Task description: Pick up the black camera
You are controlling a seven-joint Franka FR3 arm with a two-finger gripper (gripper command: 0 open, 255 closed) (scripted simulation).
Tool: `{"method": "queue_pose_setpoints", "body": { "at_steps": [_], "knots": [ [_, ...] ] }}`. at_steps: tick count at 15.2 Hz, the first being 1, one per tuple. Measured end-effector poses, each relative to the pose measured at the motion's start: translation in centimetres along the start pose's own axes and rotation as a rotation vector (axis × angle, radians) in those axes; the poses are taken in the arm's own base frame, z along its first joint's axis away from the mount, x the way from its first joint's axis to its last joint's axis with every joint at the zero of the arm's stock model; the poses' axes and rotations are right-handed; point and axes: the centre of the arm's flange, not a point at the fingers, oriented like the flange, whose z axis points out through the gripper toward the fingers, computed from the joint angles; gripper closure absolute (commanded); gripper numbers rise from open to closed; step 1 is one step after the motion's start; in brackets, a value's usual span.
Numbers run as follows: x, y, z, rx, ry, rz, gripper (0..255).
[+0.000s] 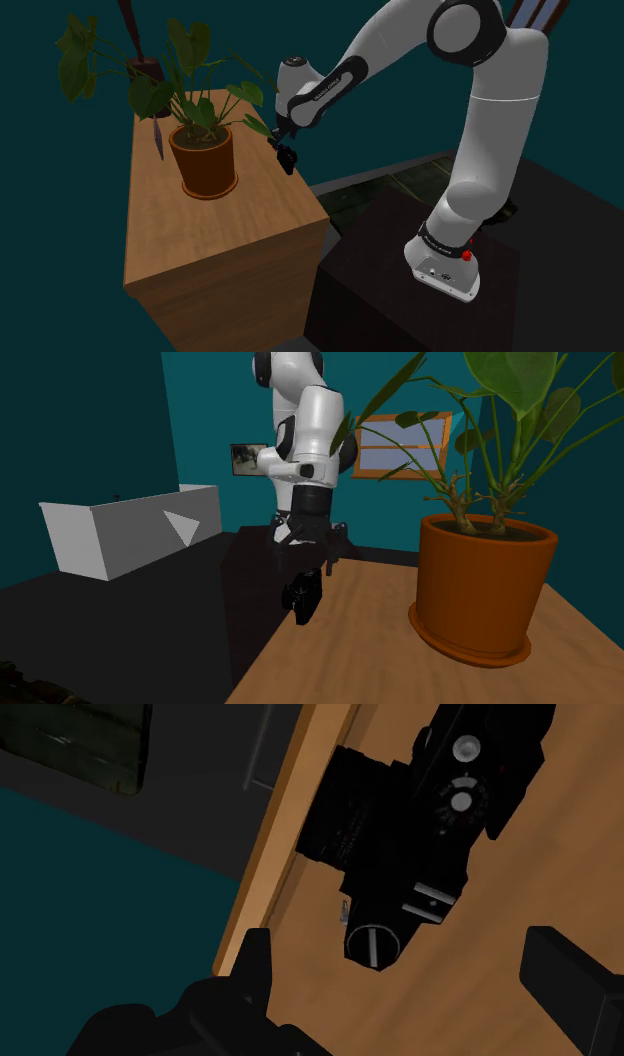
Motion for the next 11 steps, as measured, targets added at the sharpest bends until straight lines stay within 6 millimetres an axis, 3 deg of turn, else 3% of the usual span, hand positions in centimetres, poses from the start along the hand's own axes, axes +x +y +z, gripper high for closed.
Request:
{"method": "queue_pose_setpoints", "body": {
  "at_steps": [6, 7, 11],
  "knots": [
    [-0.5, -0.5, 3.0, 0.0, 0.0, 0.0, 0],
    [-0.6, -0.5, 3.2, 0.0, 0.0, 0.0, 255],
    [-0.5, -0.6, 3.4, 0.001, 0.003, 0.0, 255]
  ]
}}
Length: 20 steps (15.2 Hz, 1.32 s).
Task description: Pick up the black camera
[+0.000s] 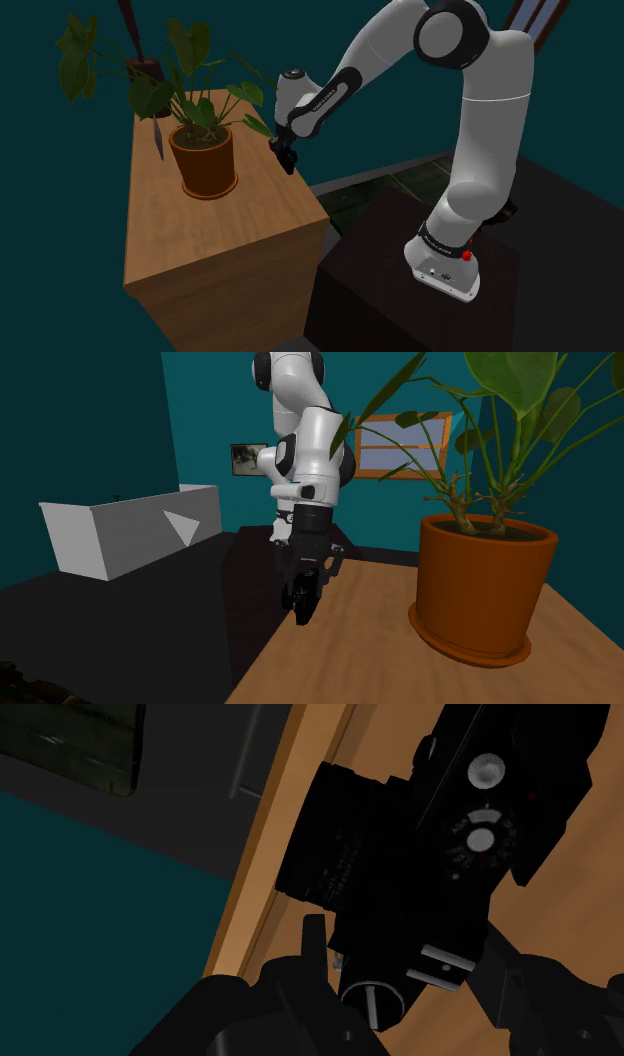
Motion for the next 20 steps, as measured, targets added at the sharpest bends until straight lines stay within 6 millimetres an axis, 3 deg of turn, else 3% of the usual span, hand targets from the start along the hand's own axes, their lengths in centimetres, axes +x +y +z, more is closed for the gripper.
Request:
{"method": "queue_pose_setpoints", "body": {
  "at_steps": [7, 20],
  "knots": [
    [0.0, 0.0, -0.1, 0.0, -0.001, 0.0, 255],
    [1.5, 0.9, -6.5, 0.0, -0.003, 0.0, 255]
  ]
}}
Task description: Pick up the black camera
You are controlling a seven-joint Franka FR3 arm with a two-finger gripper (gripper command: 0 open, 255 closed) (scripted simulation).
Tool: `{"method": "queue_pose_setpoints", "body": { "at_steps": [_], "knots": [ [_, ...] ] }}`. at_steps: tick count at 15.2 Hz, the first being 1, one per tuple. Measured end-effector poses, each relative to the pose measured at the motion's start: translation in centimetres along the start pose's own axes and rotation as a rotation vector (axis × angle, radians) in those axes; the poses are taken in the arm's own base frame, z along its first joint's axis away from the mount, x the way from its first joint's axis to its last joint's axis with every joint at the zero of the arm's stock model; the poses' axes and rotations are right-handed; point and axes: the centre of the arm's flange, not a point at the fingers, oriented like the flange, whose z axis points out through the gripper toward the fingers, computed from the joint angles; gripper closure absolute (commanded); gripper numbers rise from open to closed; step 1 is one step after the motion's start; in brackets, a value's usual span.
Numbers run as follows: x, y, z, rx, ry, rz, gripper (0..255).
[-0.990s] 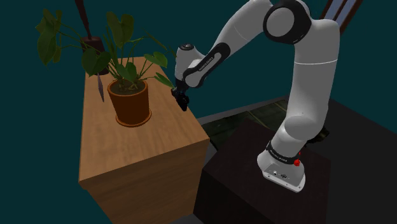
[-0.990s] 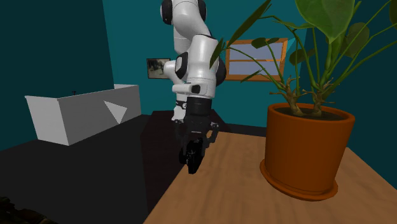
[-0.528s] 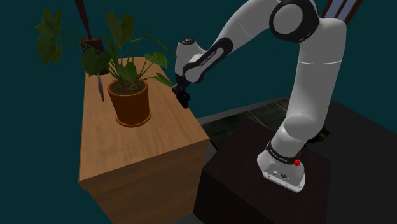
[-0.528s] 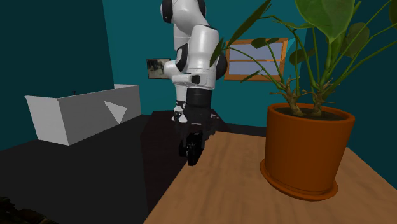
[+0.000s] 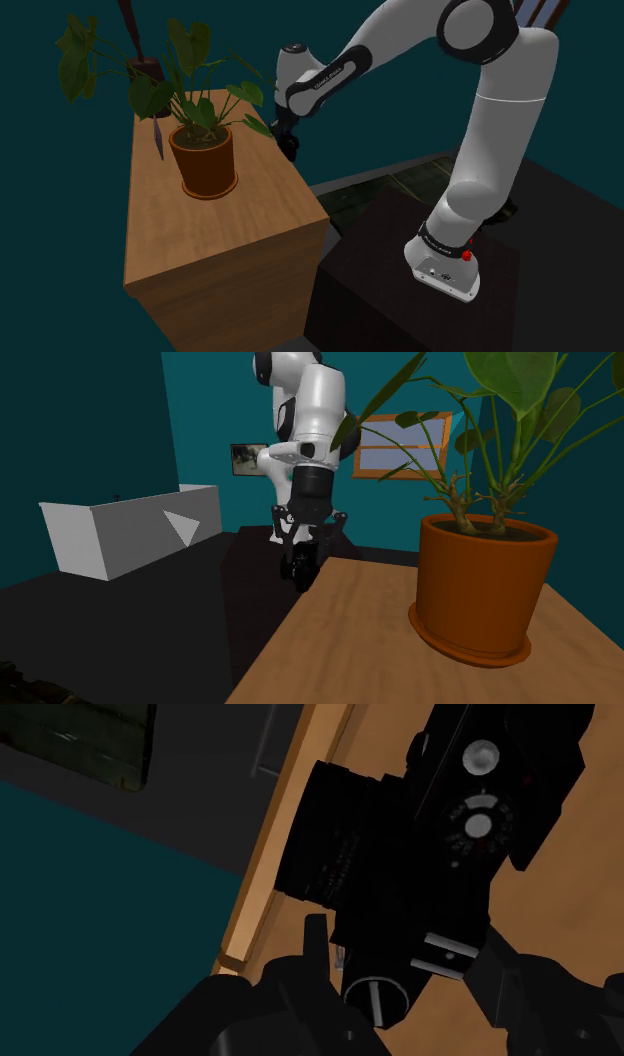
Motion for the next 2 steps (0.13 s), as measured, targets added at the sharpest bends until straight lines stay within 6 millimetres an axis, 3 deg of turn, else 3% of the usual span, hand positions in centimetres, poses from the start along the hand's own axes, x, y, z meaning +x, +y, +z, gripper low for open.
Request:
{"method": "queue_pose_setpoints", "body": {
  "at_steps": [2],
  "knots": [
    [0.09, 0.14, -0.74, 0.0, 0.0, 0.0, 255]
  ]
}}
